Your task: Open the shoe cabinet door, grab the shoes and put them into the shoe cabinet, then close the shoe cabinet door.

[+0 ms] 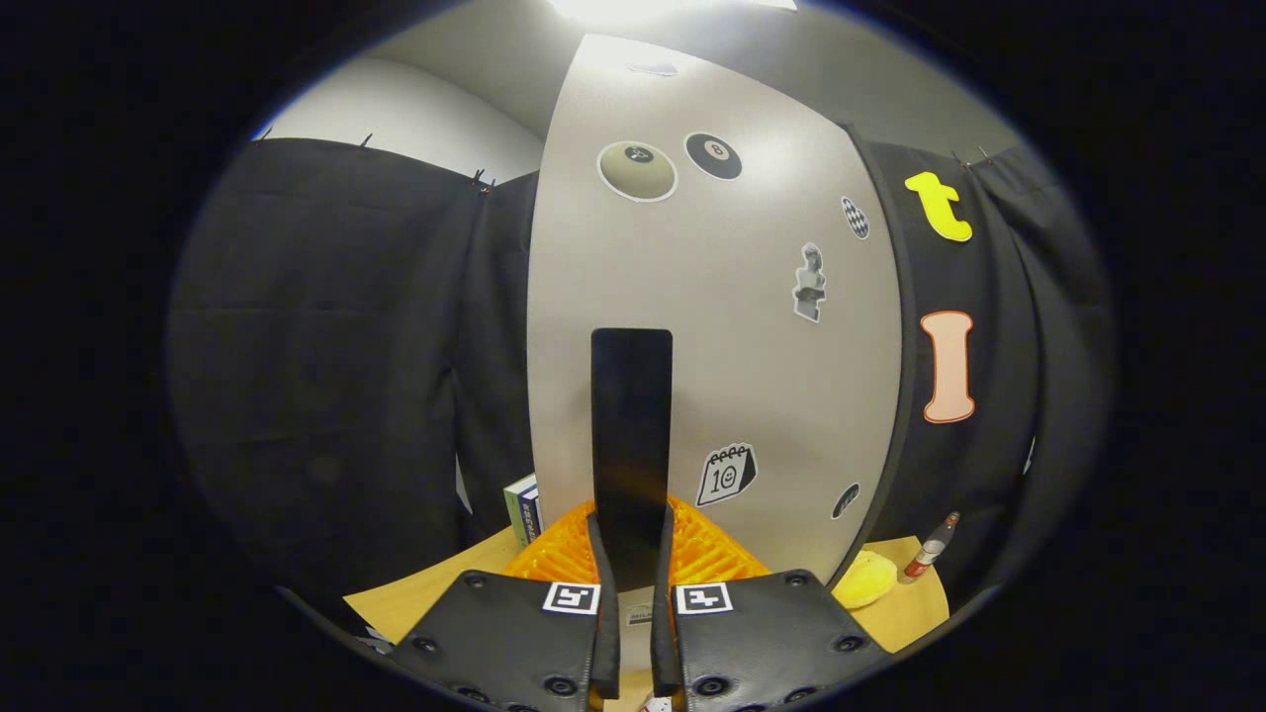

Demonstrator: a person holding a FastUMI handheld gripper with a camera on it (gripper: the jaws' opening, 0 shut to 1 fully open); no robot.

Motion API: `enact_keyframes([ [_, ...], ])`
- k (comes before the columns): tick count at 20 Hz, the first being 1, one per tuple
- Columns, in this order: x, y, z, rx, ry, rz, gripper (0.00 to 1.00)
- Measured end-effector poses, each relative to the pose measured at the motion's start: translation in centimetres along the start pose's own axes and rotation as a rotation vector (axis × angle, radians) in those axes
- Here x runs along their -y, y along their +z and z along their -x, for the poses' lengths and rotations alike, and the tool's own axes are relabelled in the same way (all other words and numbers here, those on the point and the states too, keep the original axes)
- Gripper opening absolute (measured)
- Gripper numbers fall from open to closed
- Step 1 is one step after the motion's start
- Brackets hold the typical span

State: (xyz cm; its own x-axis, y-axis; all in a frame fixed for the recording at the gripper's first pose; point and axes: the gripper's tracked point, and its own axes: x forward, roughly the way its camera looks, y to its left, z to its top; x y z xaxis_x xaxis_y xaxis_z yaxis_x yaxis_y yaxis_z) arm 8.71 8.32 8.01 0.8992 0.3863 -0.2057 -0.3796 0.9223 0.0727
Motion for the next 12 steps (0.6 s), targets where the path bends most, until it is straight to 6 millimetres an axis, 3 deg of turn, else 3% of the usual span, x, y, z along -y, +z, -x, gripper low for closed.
enact_keyframes([
  [7, 4.3, -1.0, 7.2, 0.003, -0.071, 0.008, 0.14],
  [12, 8.9, -1.4, 11.3, 0.017, -0.163, -0.003, 0.13],
])
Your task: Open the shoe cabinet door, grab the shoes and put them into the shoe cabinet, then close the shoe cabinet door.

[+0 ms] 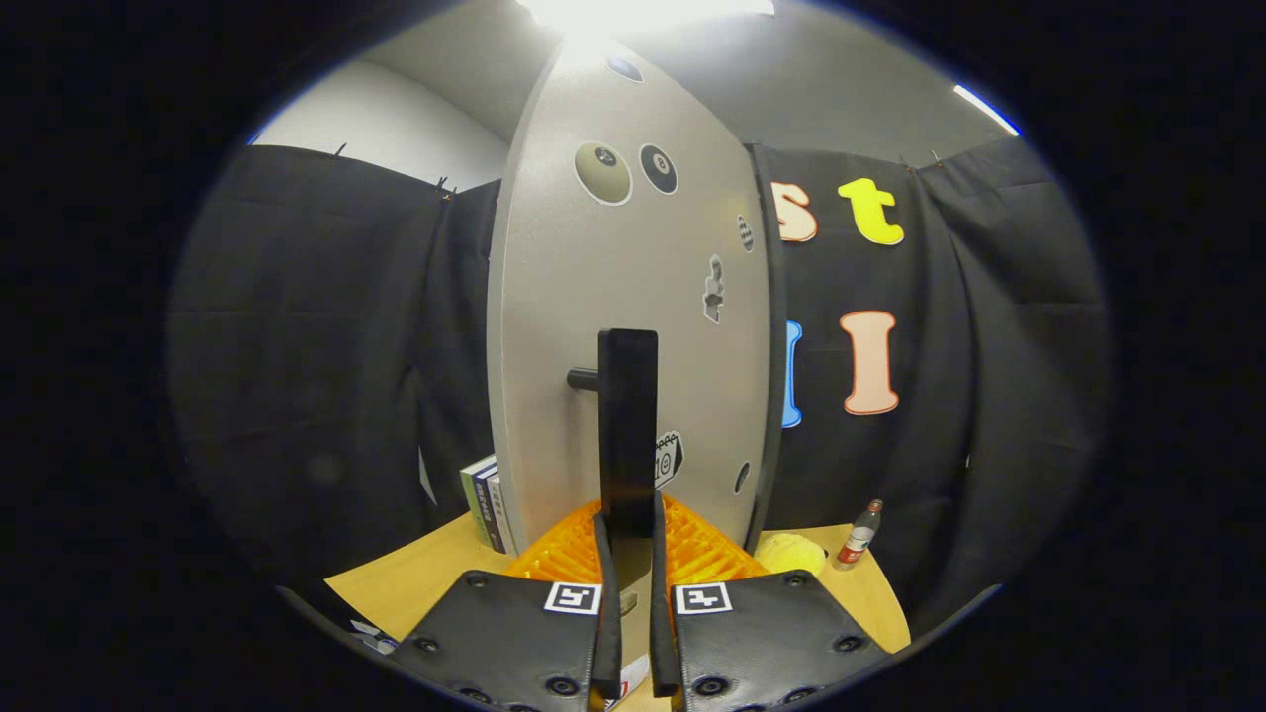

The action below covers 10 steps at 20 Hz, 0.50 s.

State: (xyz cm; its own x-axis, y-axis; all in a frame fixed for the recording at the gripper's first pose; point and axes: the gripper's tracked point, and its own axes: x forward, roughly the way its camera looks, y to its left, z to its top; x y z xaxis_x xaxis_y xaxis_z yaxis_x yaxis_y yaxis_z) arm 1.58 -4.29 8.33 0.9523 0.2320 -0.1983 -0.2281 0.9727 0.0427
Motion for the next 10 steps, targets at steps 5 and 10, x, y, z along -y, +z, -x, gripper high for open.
enact_keyframes([
  [5, 5.2, -0.5, 2.4, -0.002, -0.136, -0.008, 0.13],
  [10, 10.8, -0.8, 4.1, -0.001, -0.310, -0.017, 0.09],
])
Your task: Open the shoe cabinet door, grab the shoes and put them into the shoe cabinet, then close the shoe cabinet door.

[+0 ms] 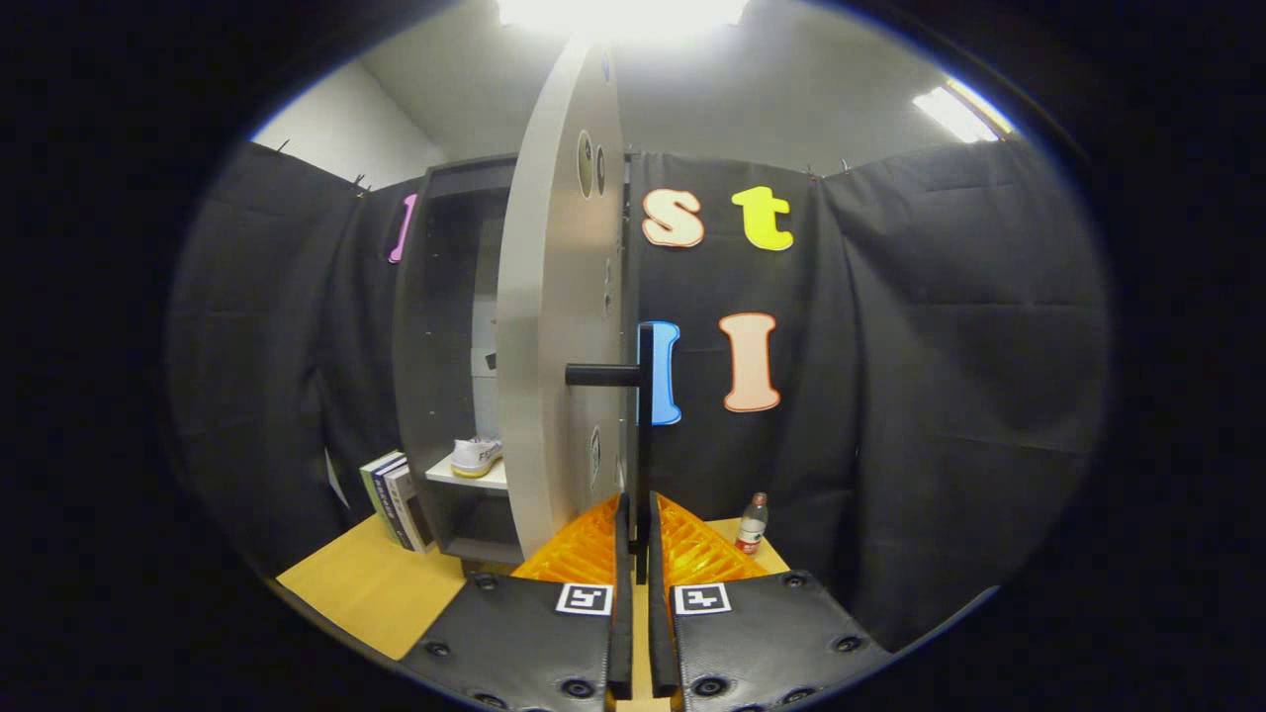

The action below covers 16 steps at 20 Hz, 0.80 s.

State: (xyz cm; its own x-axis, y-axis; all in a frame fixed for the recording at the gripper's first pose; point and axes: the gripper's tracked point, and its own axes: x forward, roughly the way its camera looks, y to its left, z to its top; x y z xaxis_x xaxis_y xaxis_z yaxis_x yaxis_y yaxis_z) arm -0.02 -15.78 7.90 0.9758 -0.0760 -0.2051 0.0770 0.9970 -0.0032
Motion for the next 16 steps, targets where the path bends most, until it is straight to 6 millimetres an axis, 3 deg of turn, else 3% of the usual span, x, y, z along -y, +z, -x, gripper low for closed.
enact_keyframes([
  [4, 2.4, -0.2, 0.6, -0.012, -0.060, -0.044, 0.05],
  [7, 4.3, 0.2, 2.9, -0.002, -0.118, -0.034, 0.16],
  [8, 4.0, 0.6, 4.0, 0.009, -0.114, -0.048, 0.24],
  [10, 3.7, 0.9, 5.4, 0.028, -0.115, -0.062, 0.57],
  [14, 2.4, 0.4, 8.1, 0.098, -0.154, -0.032, 0.98],
  [16, 0.5, -0.7, 8.7, 0.125, -0.142, -0.008, 0.98],
])
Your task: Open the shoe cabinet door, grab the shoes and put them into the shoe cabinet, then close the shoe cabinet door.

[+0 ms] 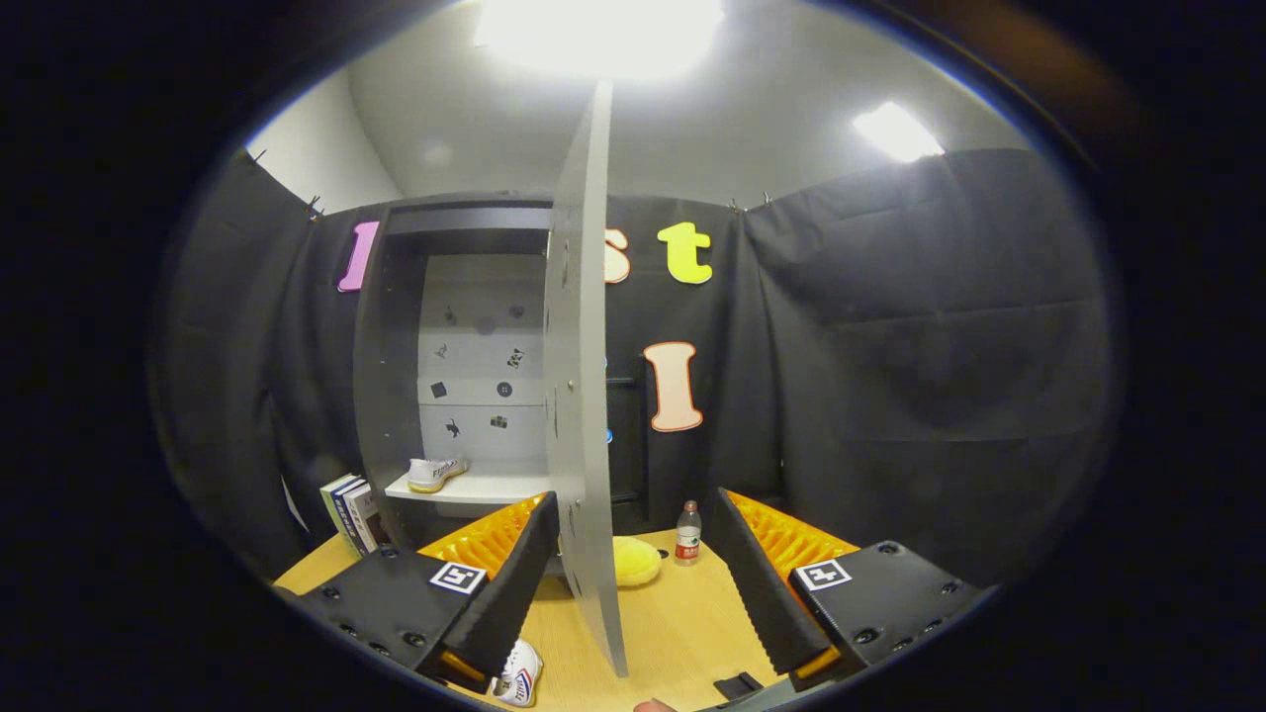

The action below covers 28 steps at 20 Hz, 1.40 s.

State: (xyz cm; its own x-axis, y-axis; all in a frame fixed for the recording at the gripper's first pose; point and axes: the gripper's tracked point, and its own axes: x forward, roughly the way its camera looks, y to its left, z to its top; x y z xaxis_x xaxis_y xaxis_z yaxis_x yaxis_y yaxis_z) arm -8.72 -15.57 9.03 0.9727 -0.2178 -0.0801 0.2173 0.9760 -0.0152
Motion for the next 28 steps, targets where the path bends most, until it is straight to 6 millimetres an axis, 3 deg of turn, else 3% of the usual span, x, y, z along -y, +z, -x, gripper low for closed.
enact_keyframes([
  [3, -3.1, -2.7, 0.8, 0.001, 0.042, 0.023, 0.97],
  [6, -6.8, -6.5, 0.0, -0.050, 0.110, 0.027, 0.98],
  [14, -14.6, -18.4, -3.3, -0.252, 0.252, 0.054, 0.98],
  [20, -20.2, -27.1, -3.7, -0.417, 0.390, 0.063, 0.98],
  [23, -21.9, -32.3, -3.5, -0.521, 0.425, 0.094, 0.98],
  [28, -22.7, -39.7, -2.6, -0.718, 0.424, 0.125, 0.98],
])
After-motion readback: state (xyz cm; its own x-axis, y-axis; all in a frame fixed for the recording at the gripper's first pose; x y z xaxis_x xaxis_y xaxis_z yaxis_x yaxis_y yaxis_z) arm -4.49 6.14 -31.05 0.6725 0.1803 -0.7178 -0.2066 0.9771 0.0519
